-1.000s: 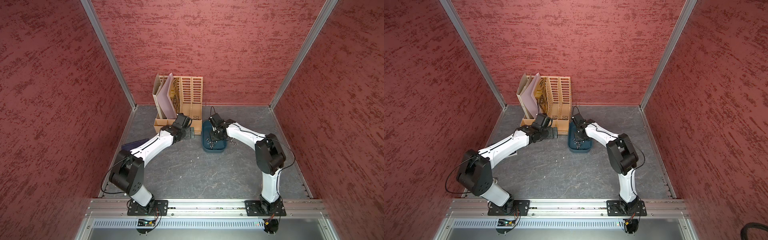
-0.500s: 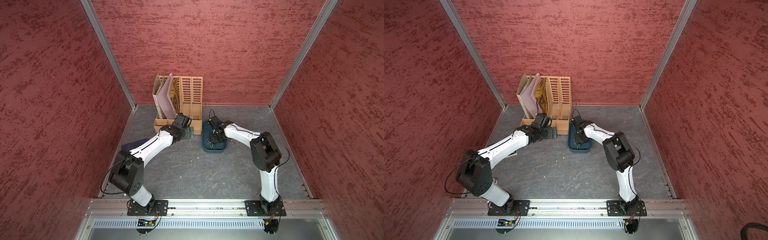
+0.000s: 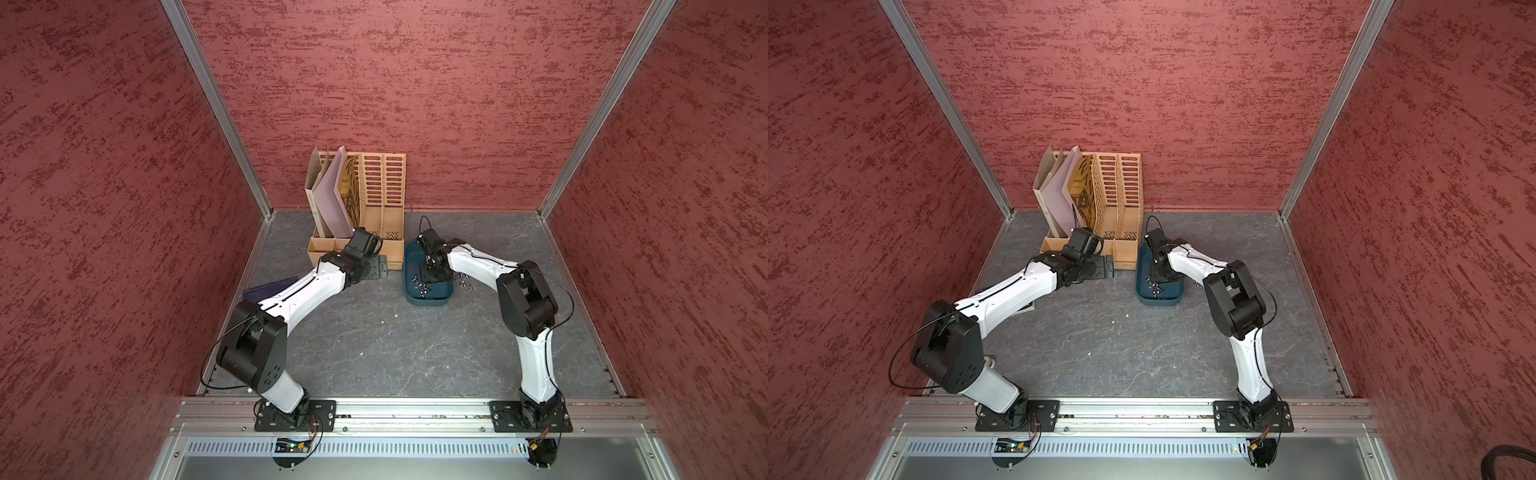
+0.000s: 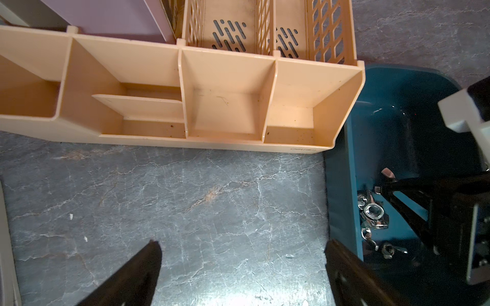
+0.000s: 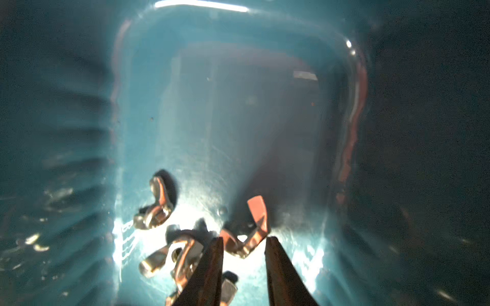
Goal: Take out the wing nut from the storage box
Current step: Pick up the wing nut from the storage box.
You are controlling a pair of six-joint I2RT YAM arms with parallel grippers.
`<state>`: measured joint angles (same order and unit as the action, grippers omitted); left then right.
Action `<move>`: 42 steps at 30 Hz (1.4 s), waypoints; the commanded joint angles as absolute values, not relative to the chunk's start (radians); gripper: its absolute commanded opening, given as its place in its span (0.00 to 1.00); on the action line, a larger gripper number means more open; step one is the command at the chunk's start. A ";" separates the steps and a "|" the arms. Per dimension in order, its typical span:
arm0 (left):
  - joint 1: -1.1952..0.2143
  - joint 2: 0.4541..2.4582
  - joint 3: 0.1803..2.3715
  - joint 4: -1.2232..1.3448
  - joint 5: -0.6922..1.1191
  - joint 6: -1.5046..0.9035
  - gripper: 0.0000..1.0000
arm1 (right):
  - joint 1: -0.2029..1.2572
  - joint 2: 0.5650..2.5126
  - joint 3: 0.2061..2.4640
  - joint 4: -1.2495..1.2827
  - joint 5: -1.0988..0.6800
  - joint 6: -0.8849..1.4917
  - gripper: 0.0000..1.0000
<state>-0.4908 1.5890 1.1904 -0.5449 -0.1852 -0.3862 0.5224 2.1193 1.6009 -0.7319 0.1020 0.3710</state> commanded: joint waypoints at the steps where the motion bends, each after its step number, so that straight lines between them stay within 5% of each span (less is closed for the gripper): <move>1: -0.485 1.560 1.177 -0.537 -0.199 -0.385 1.00 | 0.511 2.144 1.637 -0.730 0.118 0.384 0.32; 28: -0.485 1.565 1.172 -0.525 -0.189 -0.388 1.00 | 0.505 2.122 1.632 -0.726 0.131 0.362 0.08; 42: -0.496 1.589 1.207 -0.533 -0.183 -0.381 1.00 | 0.501 1.937 1.578 -0.722 0.133 0.343 0.05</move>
<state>-0.4931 1.5883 1.1801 -0.5385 -0.1844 -0.3870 0.5121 2.0071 1.5993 -0.7265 0.1120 0.3569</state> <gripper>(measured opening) 0.997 0.103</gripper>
